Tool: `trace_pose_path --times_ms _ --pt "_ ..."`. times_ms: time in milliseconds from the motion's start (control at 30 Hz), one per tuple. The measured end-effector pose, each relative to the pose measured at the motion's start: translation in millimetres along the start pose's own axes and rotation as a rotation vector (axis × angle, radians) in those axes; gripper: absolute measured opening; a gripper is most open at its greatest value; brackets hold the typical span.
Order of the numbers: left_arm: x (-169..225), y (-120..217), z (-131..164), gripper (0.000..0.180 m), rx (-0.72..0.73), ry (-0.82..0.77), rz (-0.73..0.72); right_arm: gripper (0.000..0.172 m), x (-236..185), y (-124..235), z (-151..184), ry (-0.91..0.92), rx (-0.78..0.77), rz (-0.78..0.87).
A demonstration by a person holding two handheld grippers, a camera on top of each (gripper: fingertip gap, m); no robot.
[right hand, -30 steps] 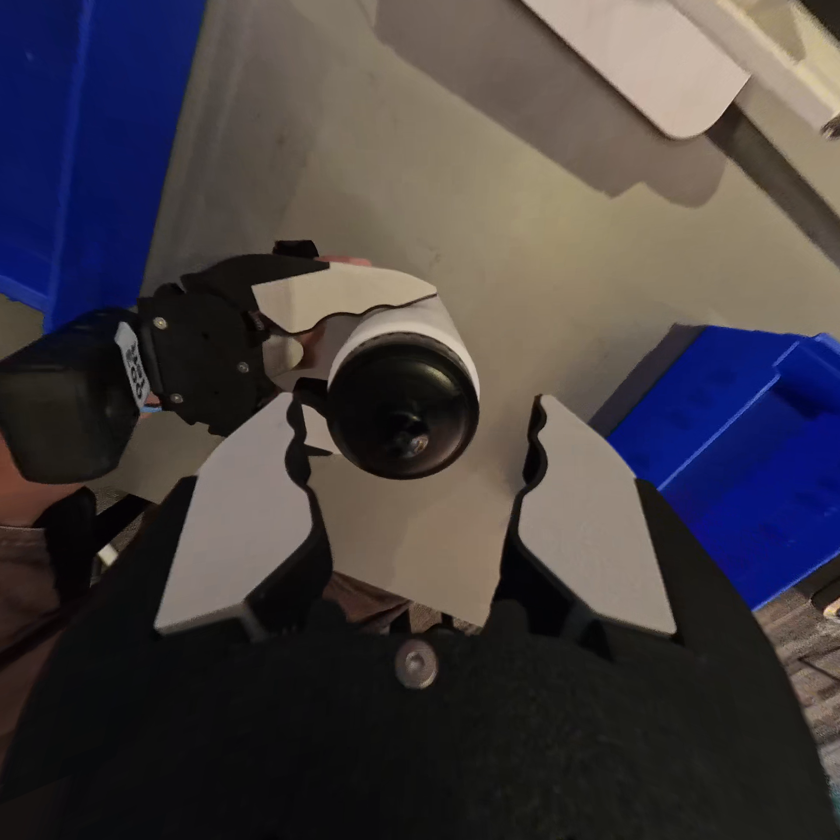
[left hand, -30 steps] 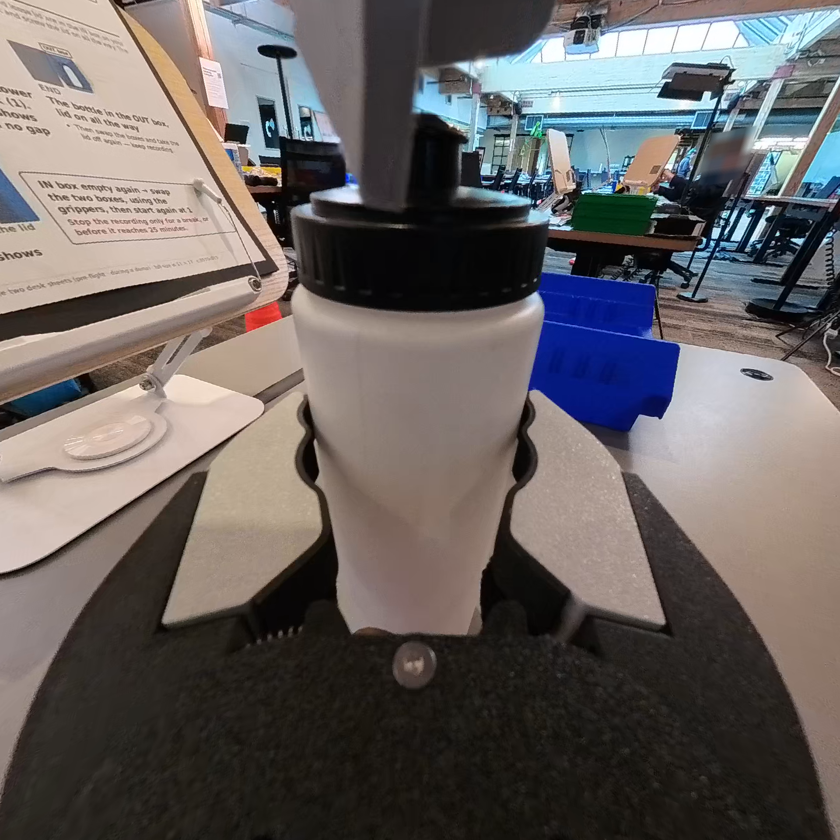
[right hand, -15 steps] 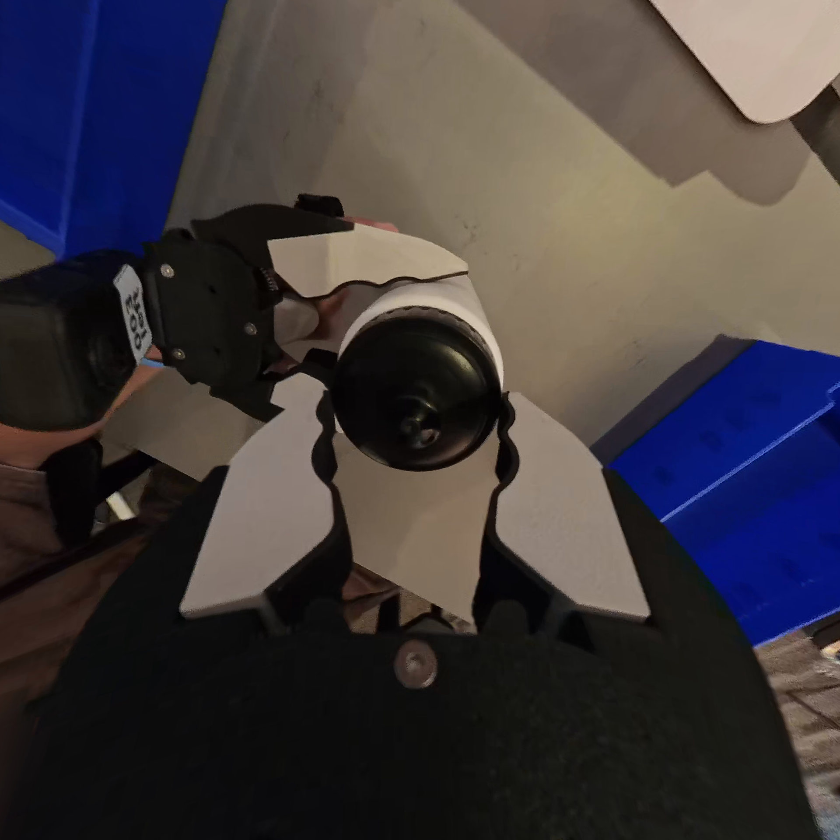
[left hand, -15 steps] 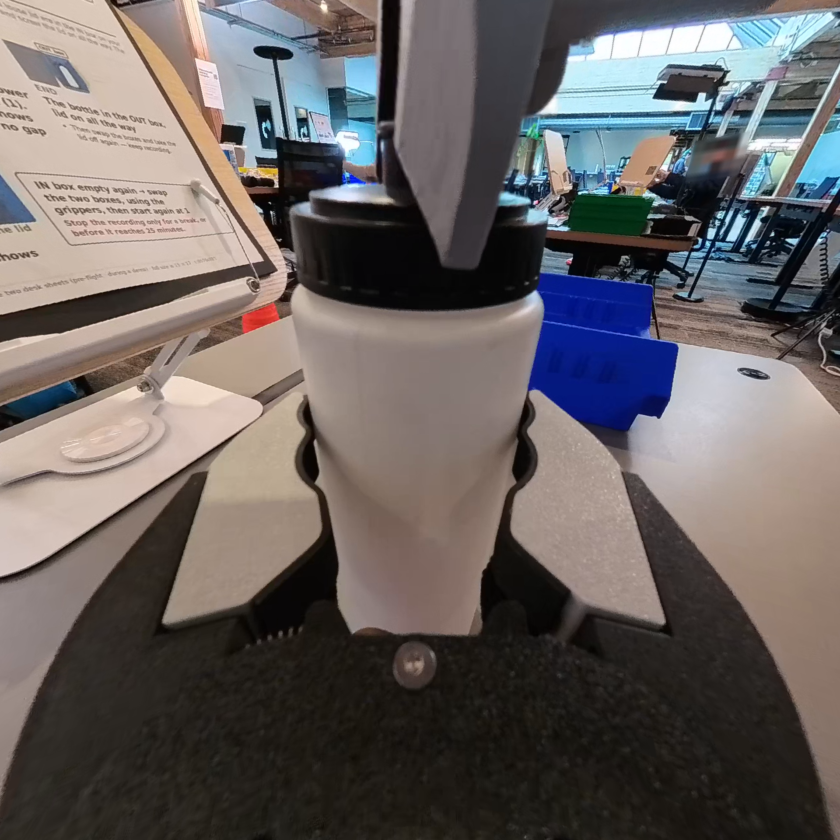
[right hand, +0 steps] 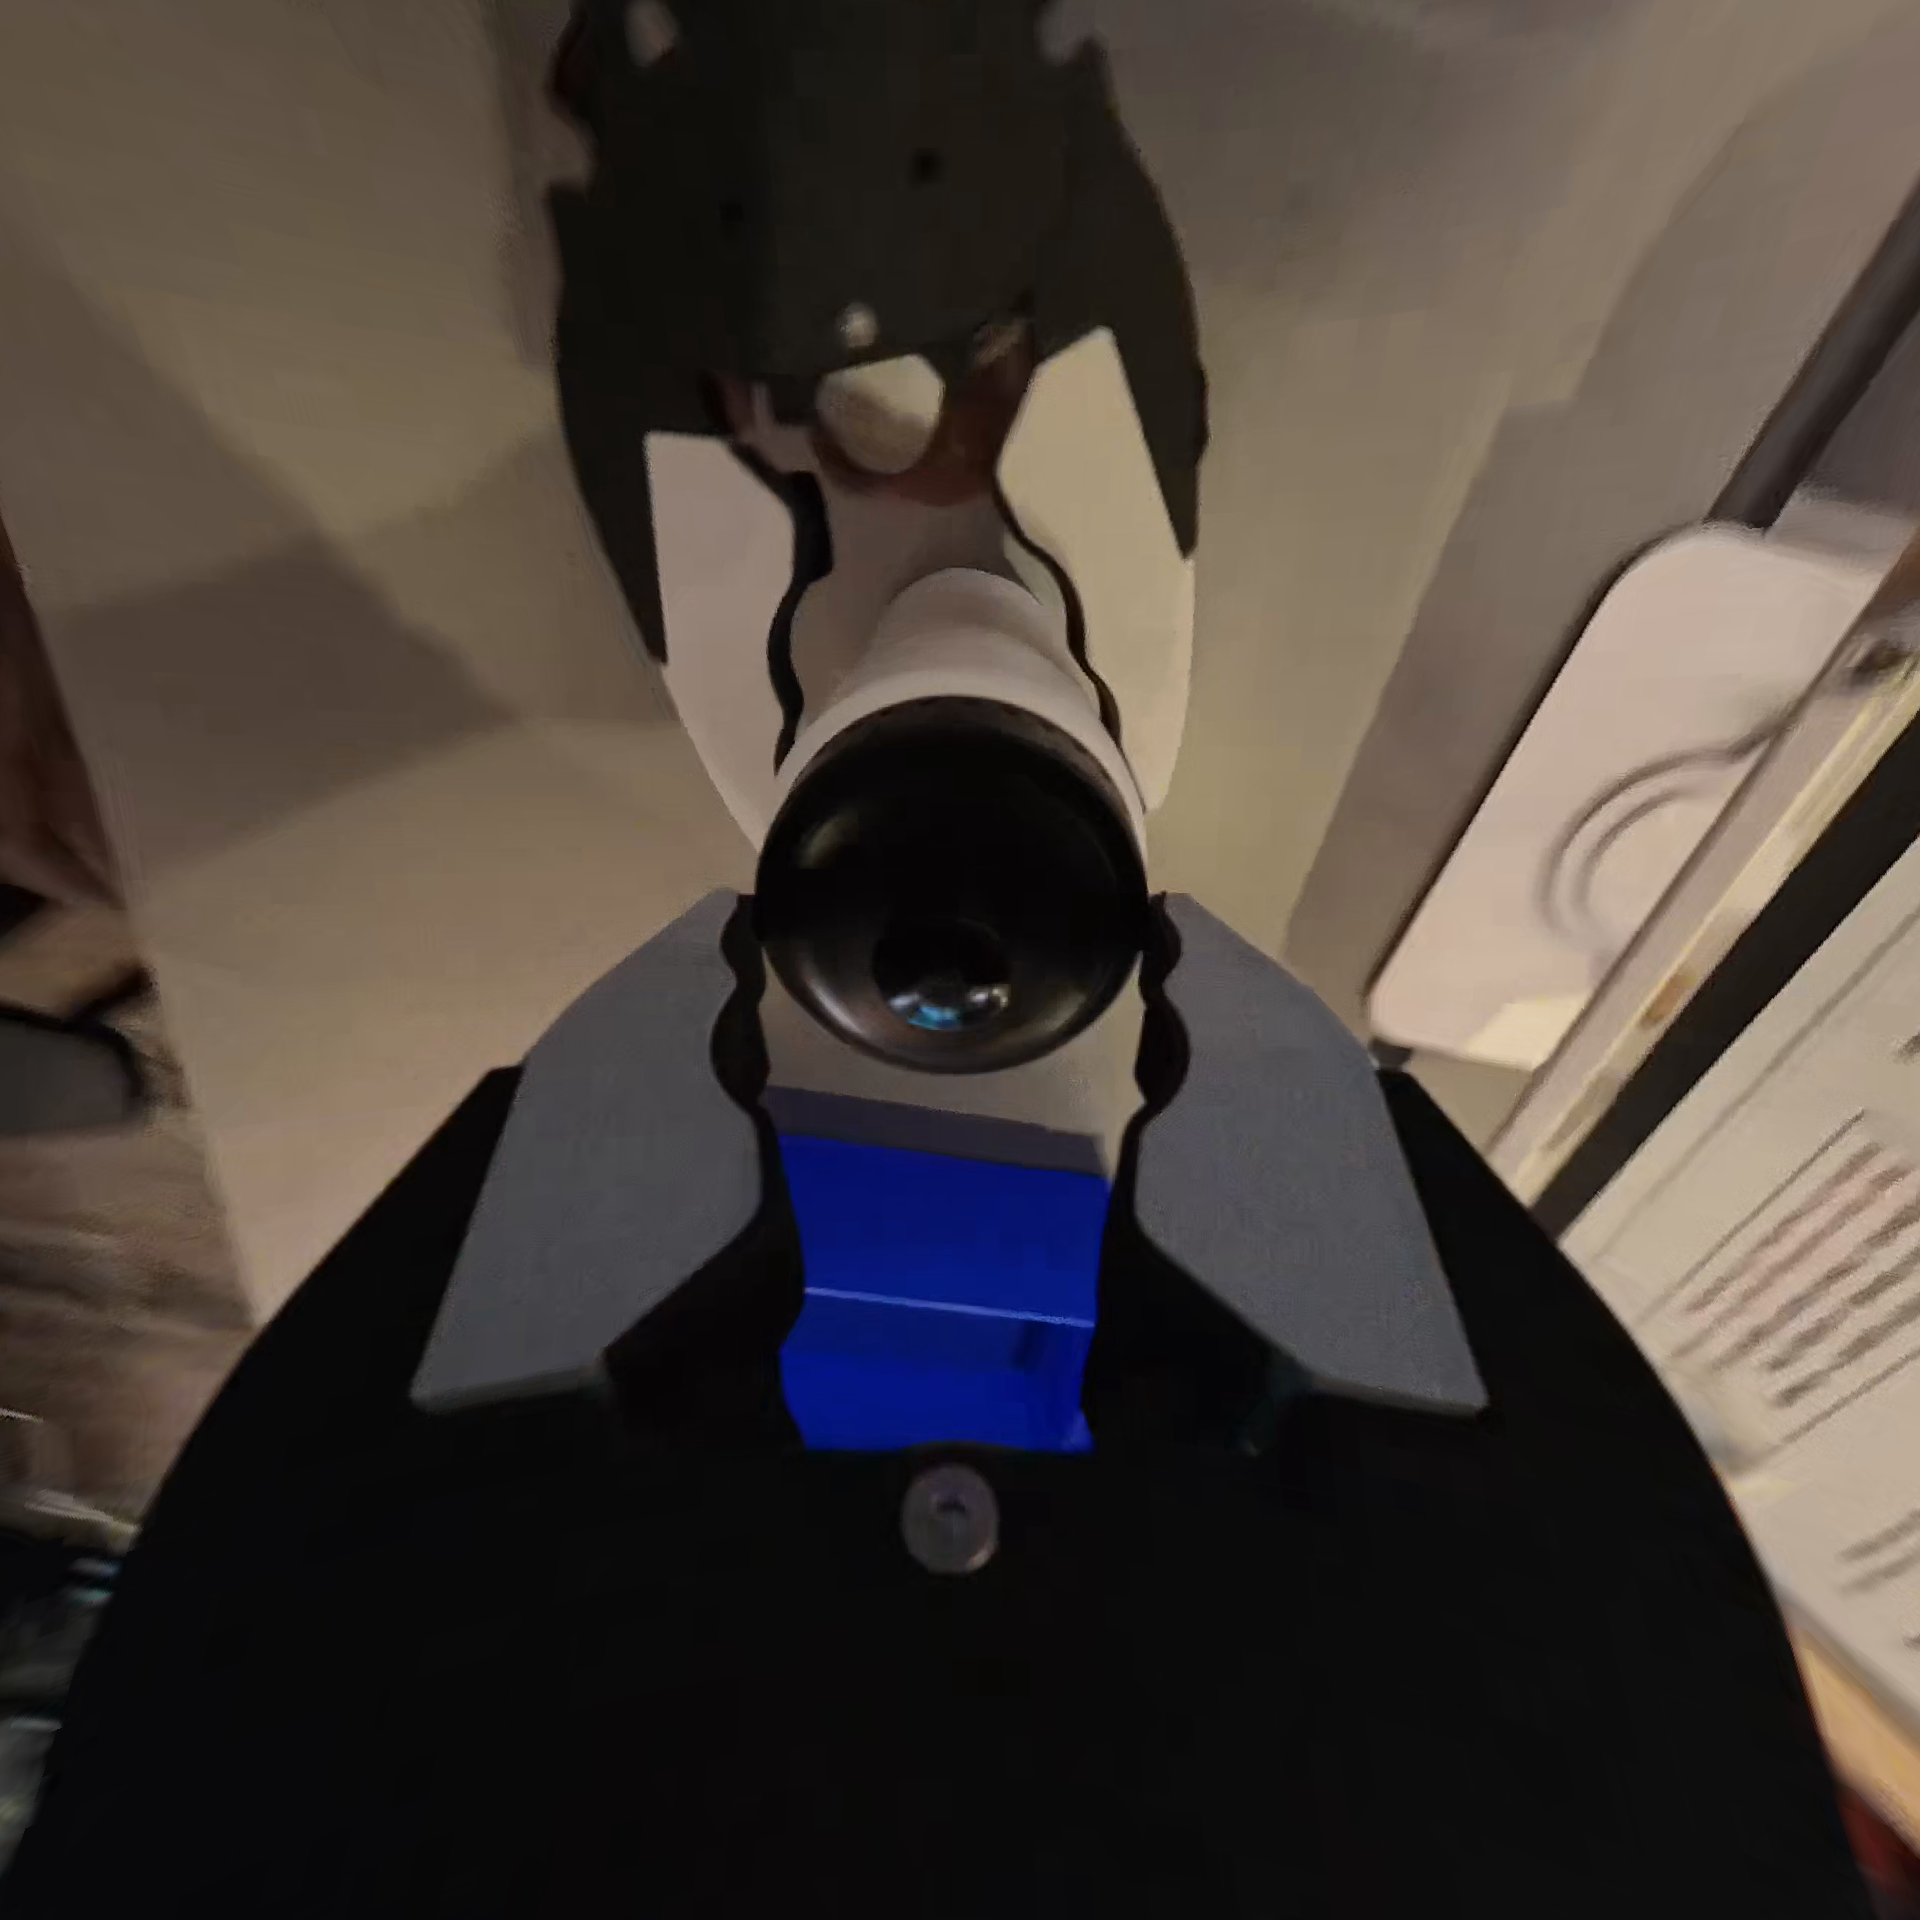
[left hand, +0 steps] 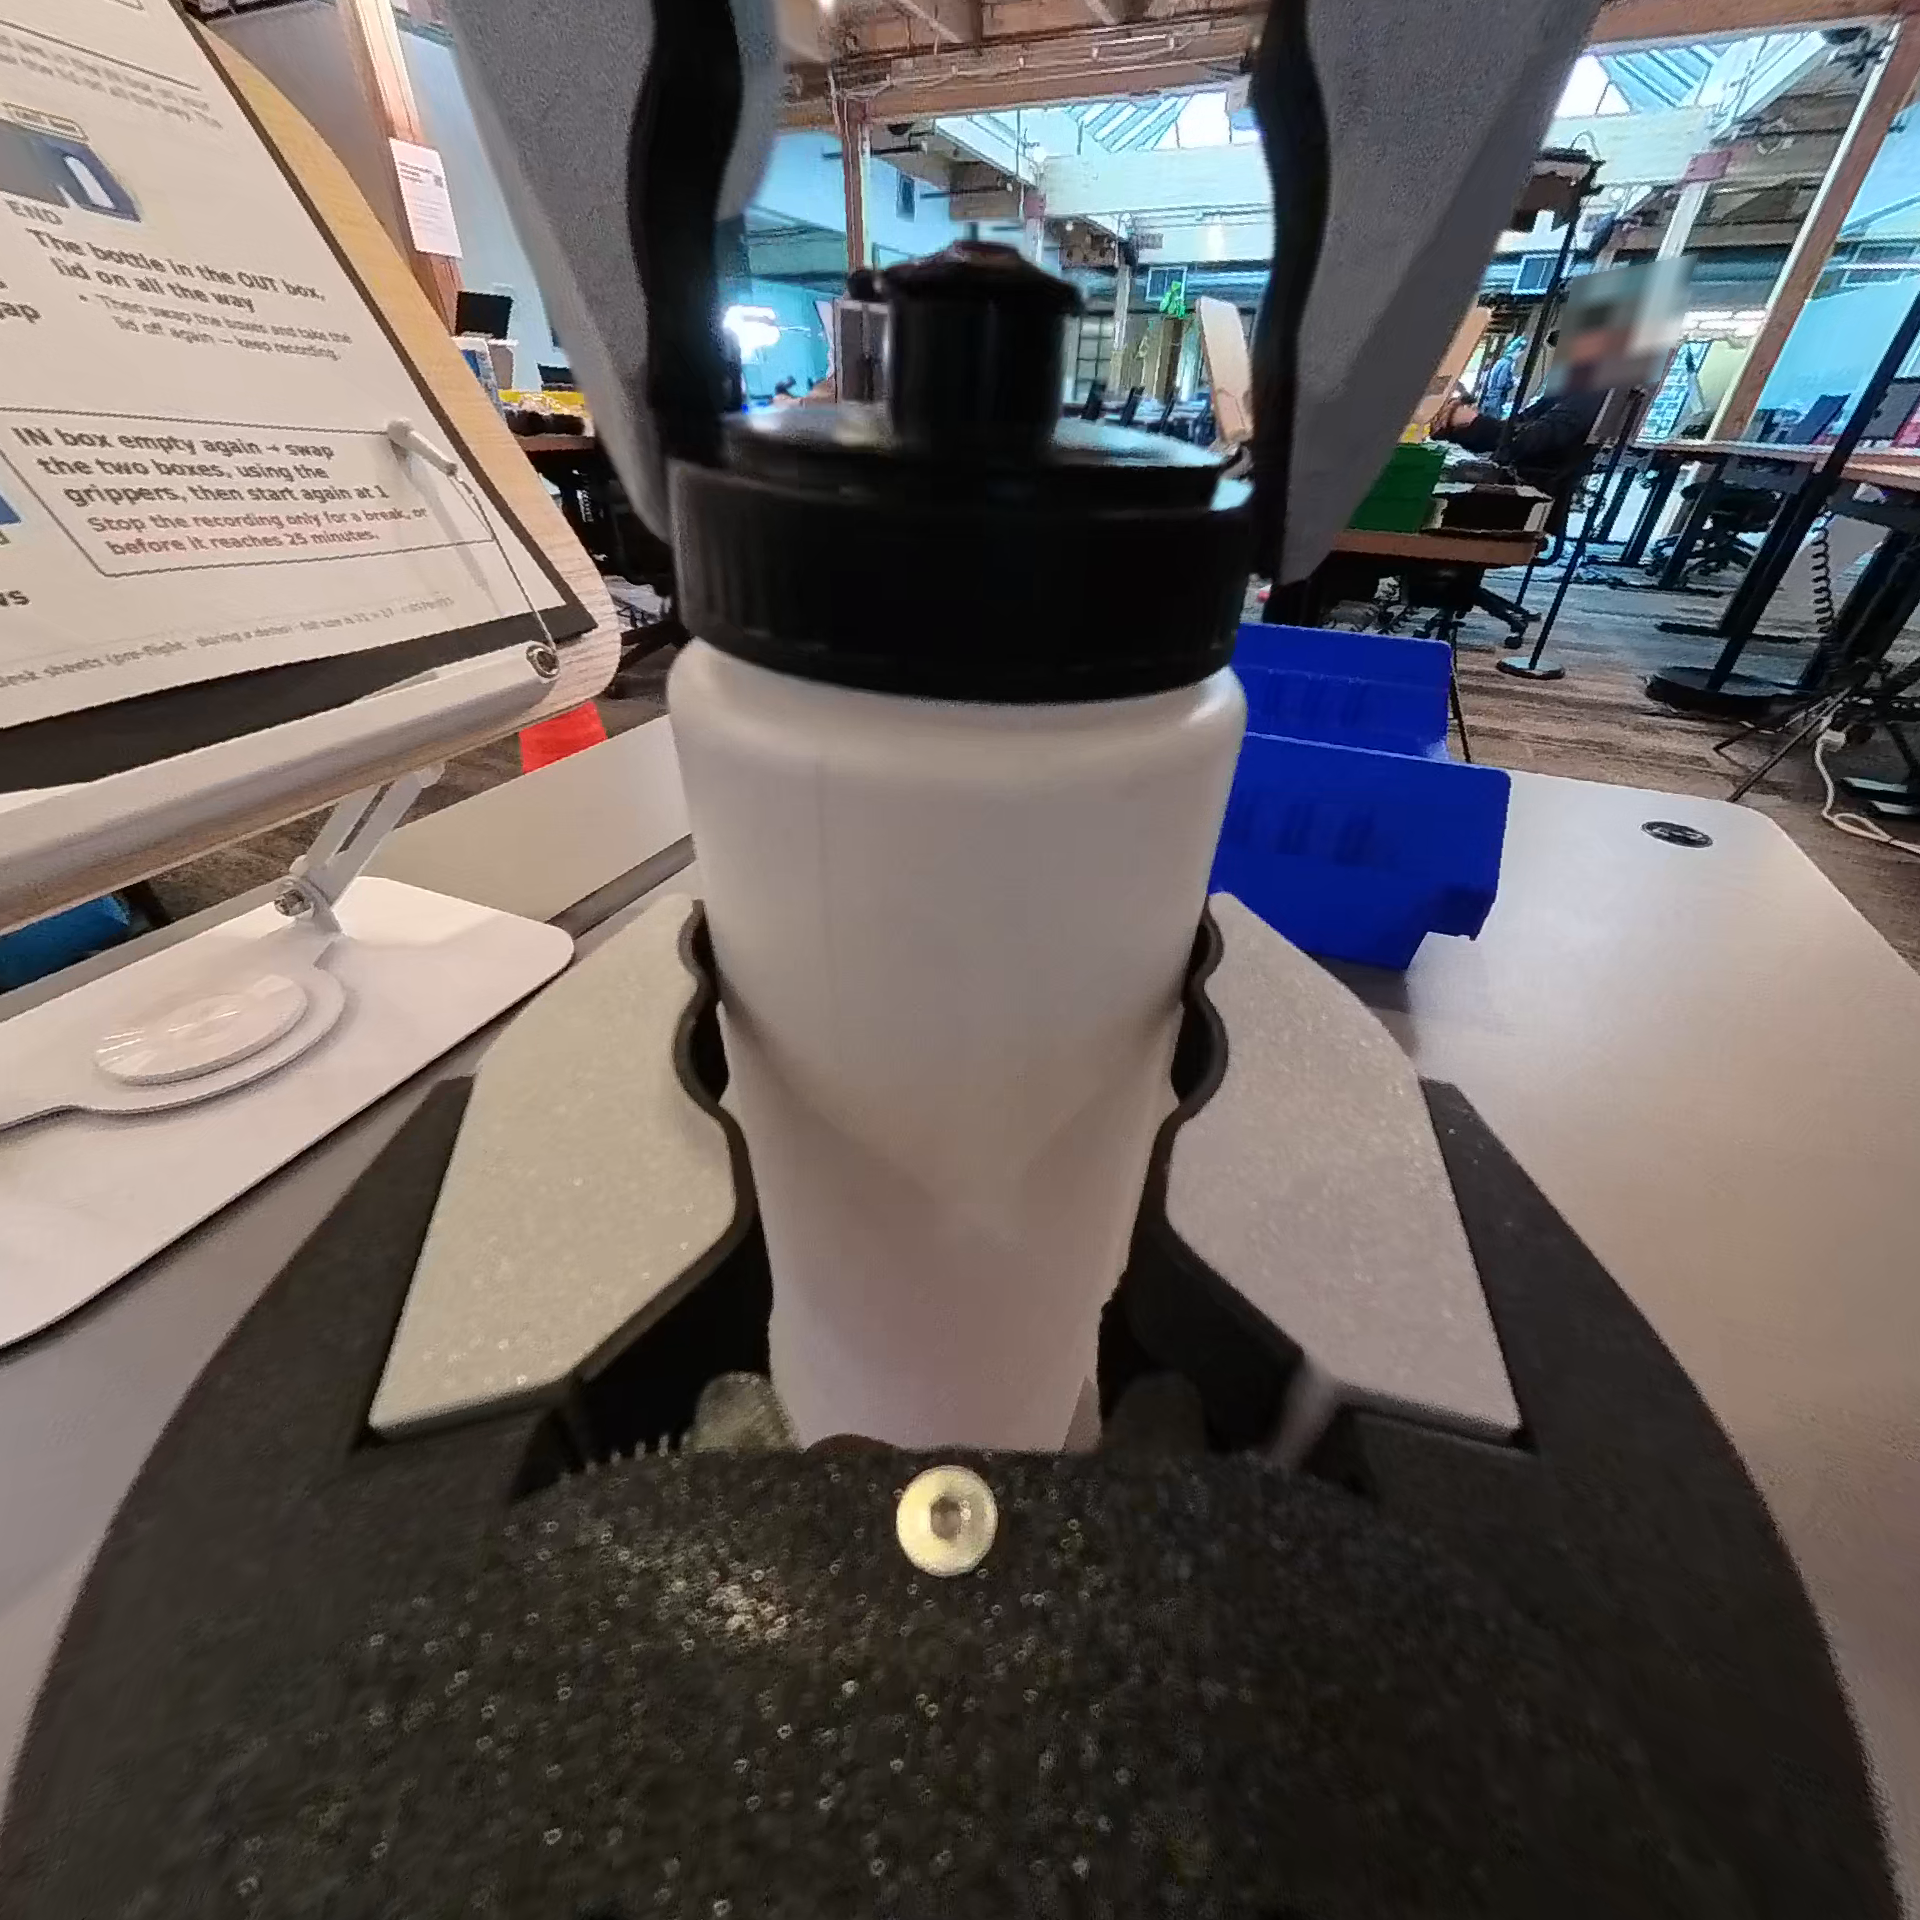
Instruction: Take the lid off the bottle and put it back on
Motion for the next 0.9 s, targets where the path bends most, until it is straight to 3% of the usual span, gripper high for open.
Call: trace_pose_path --times_ms 233,333,433,600,700,767,833,900 --pt "1.3 -0.1 -0.1 0.085 -0.002 -0.002 0.007 0.071 -7.0 -0.9 -3.4 0.497 -0.006 0.091" --pt "0.8 -0.3 0.2 0.085 0.003 0.013 0.016 0.072 -9.7 -1.5 -5.0 0.544 -0.045 0.128" --pt "-0.5 -0.3 0.5 0.085 0.010 0.022 0.024 0.074 -7.5 2.8 -4.3 0.461 -0.028 0.159" --pt "0.9 0.2 0.2 0.085 0.002 0.014 0.016 0.085 0.8 36.4 -11.4 0.097 0.234 0.253" --pt "1.0 0.1 0.4 0.085 0.005 0.016 0.012 0.114 7.5 40.6 -8.5 -0.355 0.231 0.185" --pt "1.1 -0.2 0.3 0.085 0.005 0.018 0.007 0.115 8.3 35.7 -4.9 -0.649 0.184 0.125" --pt "1.2 -0.4 0.3 0.085 0.006 0.021 0.001 0.102 7.3 30.8 3.5 -0.883 0.116 0.157" --pt "0.9 -0.7 0.2 0.085 0.007 0.023 -0.002 0.093 3.1 25.2 6.2 -1.006 0.073 0.147"
Point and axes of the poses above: each gripper's, where its closed fingertips meet, y back along the fingers, z out of its underside, x = y × z across the jaws, the point moved 8 cm from there along y, back along the fingers, and after that the axes turned 9 degrees about z, right-handed, at the moved point
